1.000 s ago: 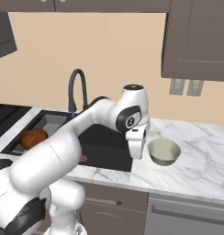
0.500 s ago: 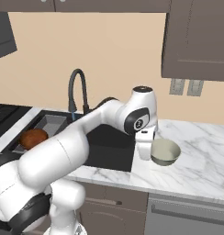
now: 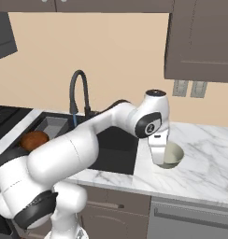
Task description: Rinse each bowl for a few seconds and place them down in the sink or on the counter.
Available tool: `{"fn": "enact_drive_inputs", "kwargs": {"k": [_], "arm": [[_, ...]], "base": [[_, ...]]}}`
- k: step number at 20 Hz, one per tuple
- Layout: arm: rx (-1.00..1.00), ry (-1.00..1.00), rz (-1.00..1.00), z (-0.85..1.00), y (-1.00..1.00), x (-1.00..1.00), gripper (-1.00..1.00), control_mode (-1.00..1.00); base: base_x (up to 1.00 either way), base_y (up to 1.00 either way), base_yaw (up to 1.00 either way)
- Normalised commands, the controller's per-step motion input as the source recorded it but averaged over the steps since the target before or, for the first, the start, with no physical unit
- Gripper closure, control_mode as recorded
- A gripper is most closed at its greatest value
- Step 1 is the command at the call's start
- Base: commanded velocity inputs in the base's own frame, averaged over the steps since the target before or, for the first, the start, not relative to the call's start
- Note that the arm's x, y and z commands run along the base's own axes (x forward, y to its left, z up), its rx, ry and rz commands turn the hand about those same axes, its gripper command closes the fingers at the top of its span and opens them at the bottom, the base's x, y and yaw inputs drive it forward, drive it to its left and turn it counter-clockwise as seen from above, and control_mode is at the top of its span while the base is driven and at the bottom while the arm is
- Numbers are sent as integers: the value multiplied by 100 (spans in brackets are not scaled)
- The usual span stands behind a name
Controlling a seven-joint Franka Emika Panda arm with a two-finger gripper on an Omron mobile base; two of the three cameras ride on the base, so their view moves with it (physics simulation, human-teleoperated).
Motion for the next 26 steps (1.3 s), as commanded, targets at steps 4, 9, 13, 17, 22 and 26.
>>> {"fn": "enact_drive_inputs", "kwargs": {"k": [4, 9, 13, 17, 22, 26], "arm": [[0, -1, 8, -7, -18, 2, -100, -100], [1, 0, 8, -9, -19, 7, -100, -100], [2, -1, 8, -11, -19, 6, -100, -100], [1, -2, 6, -18, -13, 1, -100, -100], [0, -1, 6, -14, -11, 10, -100, -100], [0, 0, 5, -12, -9, 12, -100, -100]], "base": [[0, 0, 0], [0, 0, 0], [0, 0, 0], [0, 0, 0], [0, 0, 0], [0, 0, 0]]}}
